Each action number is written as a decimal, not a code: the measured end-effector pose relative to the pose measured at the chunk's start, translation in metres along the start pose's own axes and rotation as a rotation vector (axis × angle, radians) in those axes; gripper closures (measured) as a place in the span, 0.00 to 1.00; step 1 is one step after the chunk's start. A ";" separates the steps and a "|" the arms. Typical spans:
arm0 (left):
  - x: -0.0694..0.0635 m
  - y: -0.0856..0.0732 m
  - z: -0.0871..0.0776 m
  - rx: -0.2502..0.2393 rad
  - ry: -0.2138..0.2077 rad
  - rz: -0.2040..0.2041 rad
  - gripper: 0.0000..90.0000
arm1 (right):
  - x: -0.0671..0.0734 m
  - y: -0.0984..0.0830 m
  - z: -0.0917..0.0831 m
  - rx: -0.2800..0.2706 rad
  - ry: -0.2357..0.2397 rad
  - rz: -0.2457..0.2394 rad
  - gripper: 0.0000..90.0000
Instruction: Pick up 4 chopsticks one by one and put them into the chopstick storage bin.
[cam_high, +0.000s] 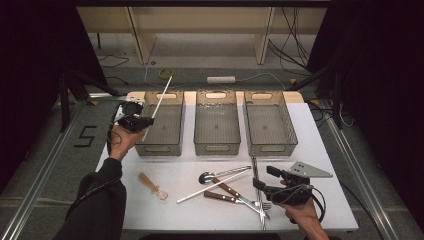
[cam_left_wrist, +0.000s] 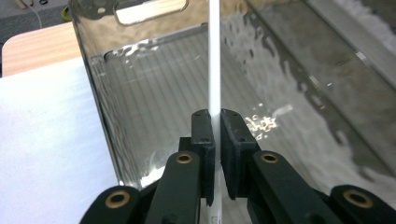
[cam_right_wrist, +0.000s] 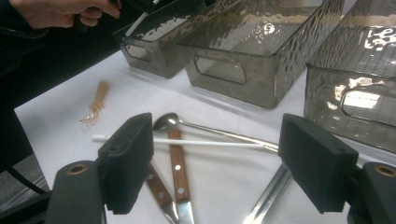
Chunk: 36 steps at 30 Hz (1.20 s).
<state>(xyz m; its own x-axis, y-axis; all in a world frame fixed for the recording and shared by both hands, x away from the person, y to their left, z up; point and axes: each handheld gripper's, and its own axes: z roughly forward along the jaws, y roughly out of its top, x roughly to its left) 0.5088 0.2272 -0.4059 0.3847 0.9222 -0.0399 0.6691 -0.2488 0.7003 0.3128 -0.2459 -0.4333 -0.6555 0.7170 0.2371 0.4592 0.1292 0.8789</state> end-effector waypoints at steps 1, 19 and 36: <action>0.000 -0.001 0.001 0.001 0.001 -0.005 0.93 | 0.000 0.000 0.000 0.000 0.000 0.000 0.31; -0.002 -0.007 -0.001 0.011 -0.055 -0.087 0.61 | 0.000 0.000 -0.001 0.001 0.002 0.002 0.31; -0.065 -0.027 -0.054 -0.009 -0.264 0.047 0.29 | 0.001 0.000 -0.002 -0.005 0.005 0.005 0.31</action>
<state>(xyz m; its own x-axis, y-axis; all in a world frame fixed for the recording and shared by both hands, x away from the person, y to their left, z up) 0.4316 0.1899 -0.3842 0.5684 0.8004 -0.1904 0.6412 -0.2859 0.7121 0.3112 -0.2465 -0.4322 -0.6559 0.7146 0.2433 0.4593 0.1219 0.8799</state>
